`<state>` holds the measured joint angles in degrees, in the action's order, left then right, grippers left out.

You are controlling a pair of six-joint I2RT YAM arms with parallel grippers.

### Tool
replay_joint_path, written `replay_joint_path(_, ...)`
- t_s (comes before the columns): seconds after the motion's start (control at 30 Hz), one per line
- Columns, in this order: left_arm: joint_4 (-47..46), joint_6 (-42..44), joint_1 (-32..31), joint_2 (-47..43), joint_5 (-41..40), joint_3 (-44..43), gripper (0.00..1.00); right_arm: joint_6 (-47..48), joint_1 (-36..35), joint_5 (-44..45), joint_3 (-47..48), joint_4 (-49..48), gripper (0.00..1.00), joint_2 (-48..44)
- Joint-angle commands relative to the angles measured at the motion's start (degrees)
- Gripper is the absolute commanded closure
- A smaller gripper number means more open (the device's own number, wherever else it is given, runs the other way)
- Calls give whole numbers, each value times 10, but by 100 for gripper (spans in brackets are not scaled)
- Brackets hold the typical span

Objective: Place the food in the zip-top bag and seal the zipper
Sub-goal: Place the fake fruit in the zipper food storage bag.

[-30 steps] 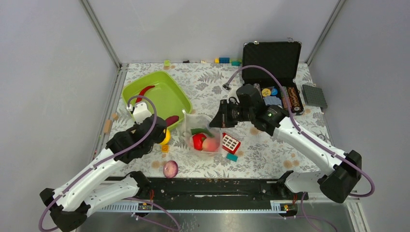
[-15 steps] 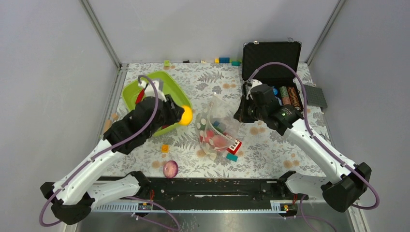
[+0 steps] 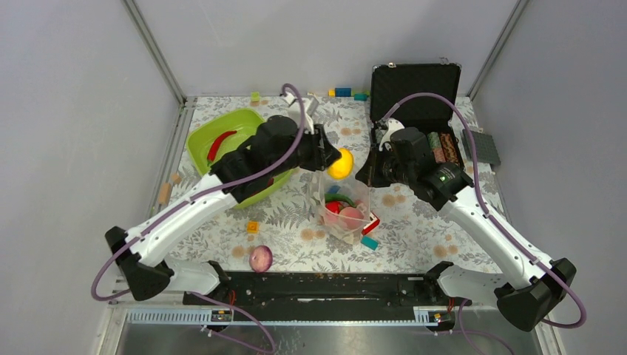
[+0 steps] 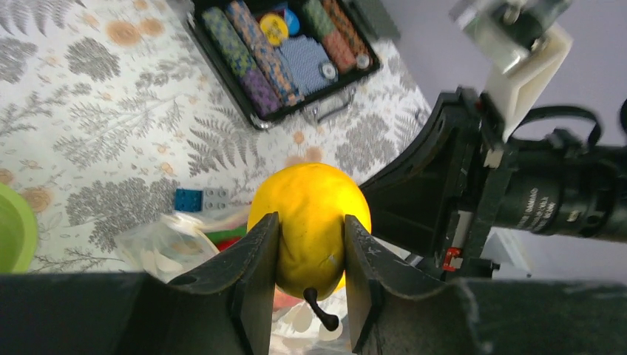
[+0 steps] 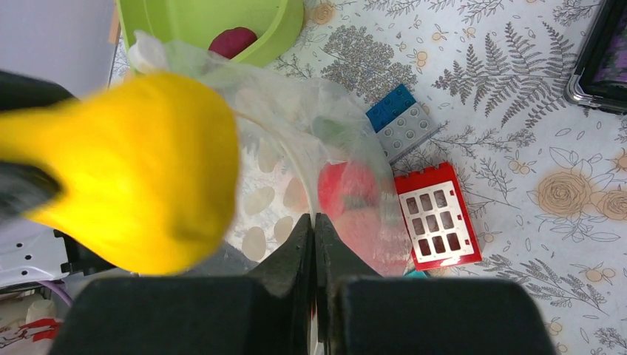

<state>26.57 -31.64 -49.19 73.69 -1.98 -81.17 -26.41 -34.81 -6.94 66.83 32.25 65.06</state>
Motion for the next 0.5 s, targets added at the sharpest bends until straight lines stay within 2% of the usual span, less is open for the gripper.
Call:
replay_joint_path(0.0, 3, 47, -39, 21, 23, -45, 95, -6, 2, 17, 1, -15, 100, -13)
replay_joint_path(0.1, 25, 76, -68, 20, 5, -43, 84, -12, 2, 34, 5, -6, 100, -11)
replay_joint_path(0.17, 37, 88, -80, 17, -11, -43, 72, -14, 2, 46, 6, -3, 100, -11)
replay_joint_path(0.23, 57, 89, -86, 14, -25, -45, 39, -15, 3, 54, 7, -2, 100, -9)
replay_joint_path(0.3, 81, 83, -86, 6, -43, -45, 12, -14, 3, 56, 6, -2, 100, -10)
replay_joint_path(0.33, 92, 78, -86, -2, -59, -42, 3, -13, 3, 57, 6, -3, 100, -11)
replay_joint_path(0.47, 128, 52, -86, -65, -110, 9, 1, 0, 3, 59, 6, -2, 100, -11)
